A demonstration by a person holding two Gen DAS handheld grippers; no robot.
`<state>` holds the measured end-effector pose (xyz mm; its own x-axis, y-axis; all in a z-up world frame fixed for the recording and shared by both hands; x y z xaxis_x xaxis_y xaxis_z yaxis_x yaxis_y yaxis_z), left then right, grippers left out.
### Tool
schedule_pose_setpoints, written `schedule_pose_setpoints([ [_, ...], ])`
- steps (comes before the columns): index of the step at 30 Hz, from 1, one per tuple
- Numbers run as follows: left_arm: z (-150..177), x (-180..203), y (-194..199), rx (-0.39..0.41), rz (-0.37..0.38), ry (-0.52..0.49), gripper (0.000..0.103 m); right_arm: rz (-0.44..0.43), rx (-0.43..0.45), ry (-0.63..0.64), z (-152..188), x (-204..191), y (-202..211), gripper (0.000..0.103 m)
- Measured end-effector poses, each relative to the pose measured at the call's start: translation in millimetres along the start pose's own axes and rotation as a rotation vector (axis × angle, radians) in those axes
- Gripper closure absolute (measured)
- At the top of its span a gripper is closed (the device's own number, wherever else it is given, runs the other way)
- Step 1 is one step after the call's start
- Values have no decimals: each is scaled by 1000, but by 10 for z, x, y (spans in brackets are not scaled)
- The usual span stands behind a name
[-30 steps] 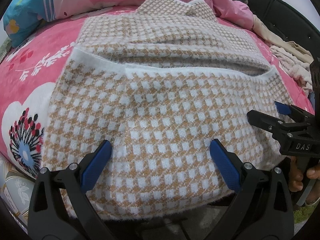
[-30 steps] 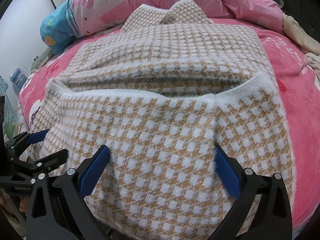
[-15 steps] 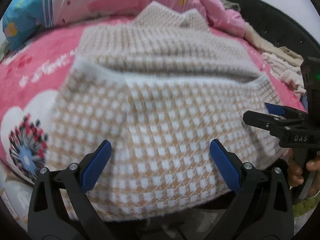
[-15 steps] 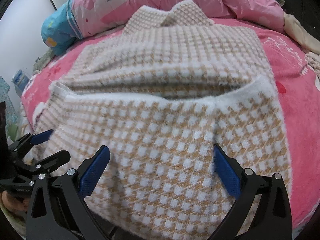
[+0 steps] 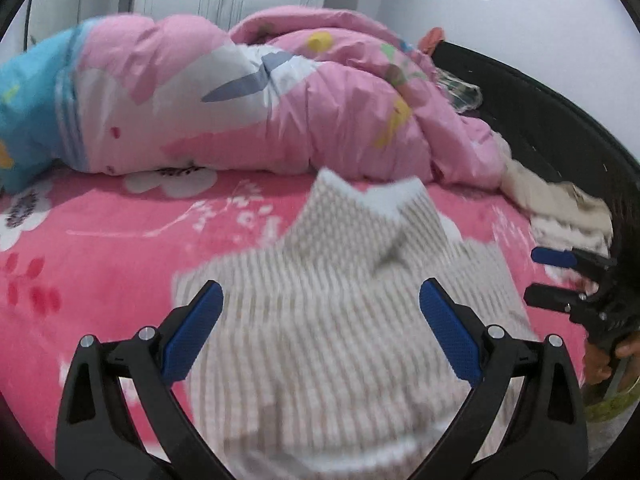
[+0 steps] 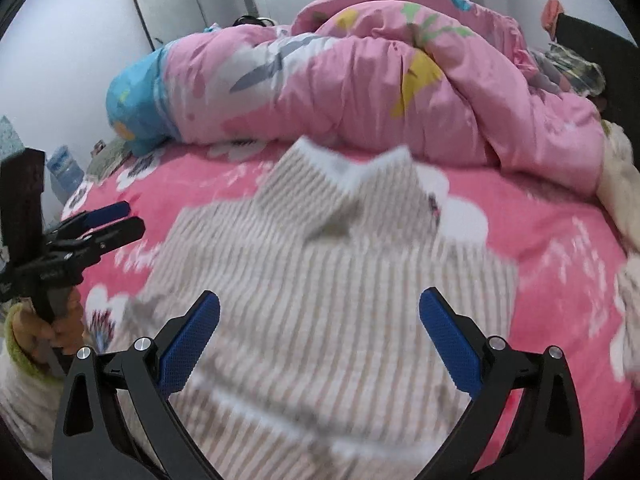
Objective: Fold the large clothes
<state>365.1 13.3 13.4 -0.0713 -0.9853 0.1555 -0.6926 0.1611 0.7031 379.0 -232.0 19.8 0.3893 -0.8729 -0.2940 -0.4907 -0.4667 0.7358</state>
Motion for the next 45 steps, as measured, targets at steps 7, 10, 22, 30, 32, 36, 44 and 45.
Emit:
schedule_pose_setpoints([
  [7,-653,25,-1200,-148,84,147,8,-94,-82,-257,-697,693,-828,10],
  [10,-725,18,-1592,-198,63,181,16,-131,-123,-339,-825,870,-1125,15],
  [22,-723,206,-1727,-236,115,142,89,-74,-125,-258,-802,841,-1130,85],
  [30,-484,479,-749,-133,174,-71,92,-40,-75,-68,-338,437,-430,89],
  [32,-254,513,-535,-127,173,-133,92,-7,-95,9,-39,319,-323,88],
  [36,322,485,-414,-177,139,-206,90,75,-174,91,464,302,-248,80],
  [44,665,317,-548,-189,126,-175,86,-187,35,36,32,-63,286,72],
  [45,670,305,-531,-187,124,-172,84,-206,34,33,-40,-120,211,72],
])
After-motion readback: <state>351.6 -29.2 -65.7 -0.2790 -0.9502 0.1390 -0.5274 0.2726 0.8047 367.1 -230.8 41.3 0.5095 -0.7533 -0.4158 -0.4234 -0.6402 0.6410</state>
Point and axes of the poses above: each gripper's, at about its wrist camera, not at the fingertips, and y roughly against the way its jaws point, x to its right, z to its underside, the point moved 6 cm from there along -y, roughly the way its jaws point, and after that the axes turned 5 degrees about -z, right-handed, at the moved point
